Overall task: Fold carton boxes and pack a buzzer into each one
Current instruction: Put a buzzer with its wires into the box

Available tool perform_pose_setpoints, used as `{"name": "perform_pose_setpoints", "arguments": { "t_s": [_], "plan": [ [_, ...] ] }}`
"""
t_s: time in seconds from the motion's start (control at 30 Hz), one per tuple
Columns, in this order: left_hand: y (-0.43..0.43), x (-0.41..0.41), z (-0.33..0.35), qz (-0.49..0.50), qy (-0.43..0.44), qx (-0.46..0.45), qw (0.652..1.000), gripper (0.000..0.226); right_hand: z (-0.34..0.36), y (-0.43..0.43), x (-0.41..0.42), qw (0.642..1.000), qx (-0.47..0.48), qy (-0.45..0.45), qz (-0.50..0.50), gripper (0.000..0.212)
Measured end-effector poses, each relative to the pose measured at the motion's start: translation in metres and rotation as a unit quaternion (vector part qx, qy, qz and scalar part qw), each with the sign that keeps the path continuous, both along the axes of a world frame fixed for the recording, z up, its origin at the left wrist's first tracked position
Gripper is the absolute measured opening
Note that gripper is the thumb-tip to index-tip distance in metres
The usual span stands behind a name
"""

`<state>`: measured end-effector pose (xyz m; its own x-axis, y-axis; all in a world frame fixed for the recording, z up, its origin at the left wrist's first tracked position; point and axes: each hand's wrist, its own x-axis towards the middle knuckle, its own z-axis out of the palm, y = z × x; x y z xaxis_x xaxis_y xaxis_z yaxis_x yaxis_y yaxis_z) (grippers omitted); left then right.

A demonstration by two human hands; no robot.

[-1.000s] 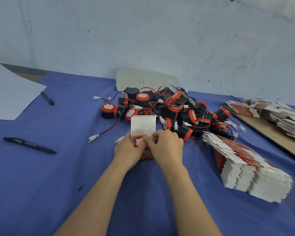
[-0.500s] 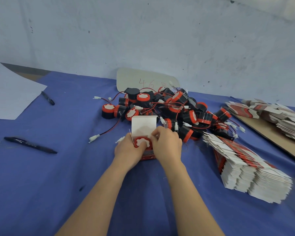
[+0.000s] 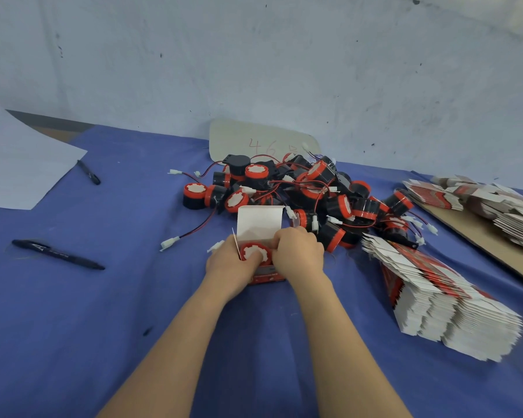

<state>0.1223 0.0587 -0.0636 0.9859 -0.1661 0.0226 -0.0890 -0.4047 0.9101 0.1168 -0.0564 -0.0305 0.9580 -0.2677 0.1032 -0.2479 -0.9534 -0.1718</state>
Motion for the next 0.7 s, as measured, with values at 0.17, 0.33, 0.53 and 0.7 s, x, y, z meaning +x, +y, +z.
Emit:
{"name": "perform_pose_setpoints", "arguments": {
  "t_s": [0.17, 0.33, 0.53, 0.7],
  "plan": [
    [0.001, 0.000, 0.002, -0.008, 0.002, 0.003, 1.000, 0.061, 0.007, 0.002, 0.006, 0.999, 0.005, 0.034, -0.018, 0.019],
    [0.000, 0.004, -0.005, 0.015, -0.022, 0.026, 0.999, 0.032, -0.006, -0.017, -0.003, 0.990, 0.138, -0.041, 0.013, 0.021],
    [-0.006, 0.004, -0.010, 0.095, -0.090, 0.044, 0.990, 0.056, -0.020, -0.036, -0.017, 0.901, 0.374, -0.218, -0.035, 0.037],
    [-0.008, -0.002, -0.013, 0.123, -0.210, -0.024, 0.970, 0.063, -0.026, -0.024, -0.018, 0.887, 0.395, -0.234, 0.052, 0.023]
  ]
}}
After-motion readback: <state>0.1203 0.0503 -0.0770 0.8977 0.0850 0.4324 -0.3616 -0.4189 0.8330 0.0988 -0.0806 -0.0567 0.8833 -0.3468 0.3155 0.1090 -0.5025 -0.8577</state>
